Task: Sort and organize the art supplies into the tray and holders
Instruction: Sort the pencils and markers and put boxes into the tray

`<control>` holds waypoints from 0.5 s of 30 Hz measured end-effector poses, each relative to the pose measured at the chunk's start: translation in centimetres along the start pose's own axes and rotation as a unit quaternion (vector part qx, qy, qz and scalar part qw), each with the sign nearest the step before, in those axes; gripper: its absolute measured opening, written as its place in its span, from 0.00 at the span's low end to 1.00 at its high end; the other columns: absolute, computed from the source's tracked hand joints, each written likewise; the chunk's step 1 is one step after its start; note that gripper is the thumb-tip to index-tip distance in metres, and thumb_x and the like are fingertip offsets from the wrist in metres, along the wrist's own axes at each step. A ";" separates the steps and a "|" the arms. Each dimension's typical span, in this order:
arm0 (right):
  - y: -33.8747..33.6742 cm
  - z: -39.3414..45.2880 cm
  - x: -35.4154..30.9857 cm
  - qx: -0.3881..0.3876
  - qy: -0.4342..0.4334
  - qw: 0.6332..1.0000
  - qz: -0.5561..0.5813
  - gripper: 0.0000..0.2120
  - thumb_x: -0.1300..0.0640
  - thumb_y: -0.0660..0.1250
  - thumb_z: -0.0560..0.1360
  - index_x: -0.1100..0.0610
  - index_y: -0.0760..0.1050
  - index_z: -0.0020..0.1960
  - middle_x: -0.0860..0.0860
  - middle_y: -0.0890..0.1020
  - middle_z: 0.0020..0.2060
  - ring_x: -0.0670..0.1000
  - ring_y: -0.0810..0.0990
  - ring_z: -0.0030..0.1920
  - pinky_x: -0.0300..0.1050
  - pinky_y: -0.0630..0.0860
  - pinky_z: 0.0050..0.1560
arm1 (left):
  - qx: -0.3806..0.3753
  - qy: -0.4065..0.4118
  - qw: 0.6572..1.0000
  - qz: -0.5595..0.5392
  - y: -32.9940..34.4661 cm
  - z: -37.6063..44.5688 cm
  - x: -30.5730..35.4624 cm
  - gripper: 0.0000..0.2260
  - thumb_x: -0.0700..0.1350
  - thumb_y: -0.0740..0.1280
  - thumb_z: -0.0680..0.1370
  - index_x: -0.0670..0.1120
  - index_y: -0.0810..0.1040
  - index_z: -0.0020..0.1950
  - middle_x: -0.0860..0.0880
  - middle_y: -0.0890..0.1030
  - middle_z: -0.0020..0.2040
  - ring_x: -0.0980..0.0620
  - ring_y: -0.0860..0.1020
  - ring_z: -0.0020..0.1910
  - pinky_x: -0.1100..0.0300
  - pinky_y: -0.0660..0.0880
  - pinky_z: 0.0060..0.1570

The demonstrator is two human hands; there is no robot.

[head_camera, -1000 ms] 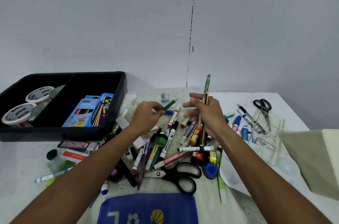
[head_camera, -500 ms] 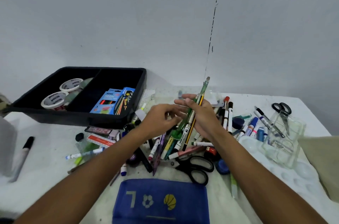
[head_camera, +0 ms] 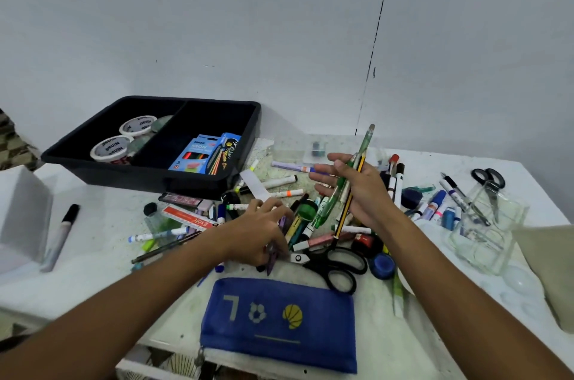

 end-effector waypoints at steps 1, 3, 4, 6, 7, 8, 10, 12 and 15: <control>-0.2 -0.2 0.0 -0.003 0.000 1.000 -0.002 0.10 0.62 0.58 0.81 0.63 0.71 0.61 0.63 0.82 0.50 0.61 0.84 0.50 0.57 0.80 0.54 | 0.007 0.003 1.000 0.009 0.1 0.1 0.1 0.16 0.45 0.69 0.72 0.59 0.81 0.57 0.48 0.62 0.72 0.46 0.52 0.73 0.44 0.55 0.67; -0.4 -0.4 0.0 -0.005 0.000 1.000 -0.004 0.12 0.62 0.59 0.81 0.64 0.71 0.63 0.63 0.83 0.51 0.62 0.83 0.53 0.58 0.79 0.55 | 0.025 0.013 0.999 0.027 0.0 0.3 0.0 0.13 0.45 0.70 0.72 0.59 0.82 0.54 0.47 0.64 0.71 0.43 0.55 0.72 0.42 0.58 0.66; -0.5 -0.6 -0.1 -0.005 0.002 1.000 -0.005 0.12 0.62 0.59 0.81 0.64 0.71 0.63 0.64 0.82 0.52 0.63 0.82 0.54 0.58 0.79 0.56 | 0.030 0.020 0.999 0.035 0.0 0.3 0.0 0.12 0.45 0.71 0.71 0.58 0.83 0.53 0.47 0.66 0.70 0.43 0.57 0.72 0.42 0.60 0.65; -0.7 -0.9 -0.1 -0.003 0.005 1.000 -0.004 0.11 0.62 0.59 0.81 0.64 0.71 0.62 0.65 0.81 0.53 0.64 0.81 0.55 0.58 0.79 0.55 | 0.056 0.046 0.996 0.053 0.2 0.3 -0.1 0.11 0.45 0.73 0.70 0.57 0.84 0.50 0.46 0.70 0.67 0.42 0.61 0.69 0.42 0.65 0.61; -0.7 -1.1 -0.2 -0.003 0.006 1.000 -0.004 0.10 0.62 0.59 0.81 0.63 0.72 0.61 0.65 0.81 0.54 0.64 0.81 0.55 0.57 0.79 0.55 | 0.080 0.064 0.993 0.061 0.2 0.3 -0.1 0.11 0.45 0.75 0.68 0.57 0.84 0.48 0.46 0.73 0.64 0.42 0.64 0.67 0.43 0.69 0.58; -0.7 -1.2 -0.3 -0.003 0.006 1.000 -0.004 0.09 0.62 0.59 0.81 0.63 0.72 0.60 0.65 0.81 0.54 0.64 0.81 0.56 0.57 0.79 0.55 | 0.109 0.081 0.989 0.062 0.2 0.4 -0.1 0.10 0.46 0.75 0.68 0.57 0.84 0.47 0.47 0.74 0.61 0.43 0.66 0.64 0.44 0.71 0.54; -0.7 -1.6 -0.6 -0.008 -0.001 1.000 -0.004 0.09 0.63 0.58 0.81 0.62 0.73 0.59 0.66 0.81 0.55 0.64 0.81 0.55 0.57 0.79 0.55 | 0.167 0.103 0.980 0.030 -0.1 0.3 0.1 0.05 0.50 0.74 0.70 0.56 0.84 0.45 0.48 0.76 0.57 0.47 0.68 0.61 0.49 0.73 0.51; -0.6 -1.9 -1.1 -0.019 -0.012 1.000 0.006 0.09 0.63 0.58 0.81 0.62 0.72 0.60 0.65 0.80 0.56 0.62 0.82 0.55 0.56 0.79 0.56 | 0.231 0.076 0.966 -0.083 -1.5 0.6 0.0 0.06 0.55 0.70 0.72 0.54 0.84 0.44 0.50 0.77 0.53 0.50 0.69 0.56 0.53 0.72 0.52; -0.2 -2.6 -1.7 -0.058 -0.022 0.998 -0.005 0.13 0.63 0.57 0.81 0.62 0.72 0.64 0.62 0.80 0.58 0.60 0.81 0.57 0.54 0.78 0.58 | 0.343 -0.051 0.877 -0.333 -4.4 0.8 -0.8 0.08 0.54 0.73 0.69 0.53 0.83 0.45 0.51 0.78 0.49 0.52 0.72 0.53 0.60 0.69 0.52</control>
Point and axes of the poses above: each hand's wrist, its own z-axis towards the middle knuckle, its own y-axis out of the palm, x = y × z, the point moved 4 cm from there along z, towards the middle knuckle
